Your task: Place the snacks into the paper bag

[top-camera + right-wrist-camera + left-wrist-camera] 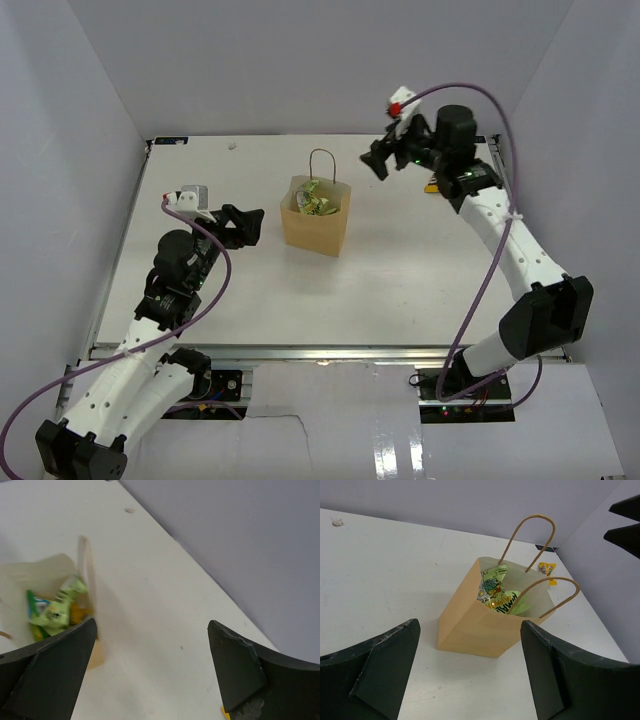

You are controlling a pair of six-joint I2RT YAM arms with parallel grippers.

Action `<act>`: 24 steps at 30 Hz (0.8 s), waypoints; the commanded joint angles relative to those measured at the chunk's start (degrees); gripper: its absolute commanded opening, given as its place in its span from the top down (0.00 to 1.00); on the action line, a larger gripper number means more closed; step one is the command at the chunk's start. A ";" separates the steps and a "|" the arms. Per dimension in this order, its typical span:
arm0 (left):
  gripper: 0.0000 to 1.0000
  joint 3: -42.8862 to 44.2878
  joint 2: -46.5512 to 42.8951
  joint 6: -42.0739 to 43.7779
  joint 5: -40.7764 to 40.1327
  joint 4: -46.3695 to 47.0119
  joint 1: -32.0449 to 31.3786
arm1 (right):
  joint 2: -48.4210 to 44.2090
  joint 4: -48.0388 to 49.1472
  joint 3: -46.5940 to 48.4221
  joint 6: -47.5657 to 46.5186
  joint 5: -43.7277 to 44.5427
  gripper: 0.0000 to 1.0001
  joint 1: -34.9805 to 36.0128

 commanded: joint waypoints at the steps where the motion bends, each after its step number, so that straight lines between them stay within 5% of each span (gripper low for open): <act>1: 0.08 -0.67 0.25 -0.46 0.98 1.35 0.28 | 2.17 -6.41 0.04 8.59 -9.74 0.01 -12.94; 3: 0.08 -0.67 1.04 -0.63 1.07 1.62 0.28 | 5.68 -7.82 -1.53 14.12 -5.99 0.02 -16.48; 6: 0.08 -0.32 2.35 -0.64 1.86 1.97 0.28 | 12.97 -11.32 0.38 24.12 7.15 0.17 -20.01; 9: 0.08 0.74 3.41 -0.63 2.39 1.71 0.28 | 20.53 -11.87 3.45 33.11 16.34 0.16 -22.73; 15: 0.08 1.18 4.03 -1.95 2.65 0.65 0.28 | 34.32 -10.12 12.41 37.16 20.23 0.13 -25.72; 24: 0.08 1.44 4.29 -3.27 1.33 -1.81 0.28 | 42.78 -8.09 20.42 35.67 25.33 0.16 -26.69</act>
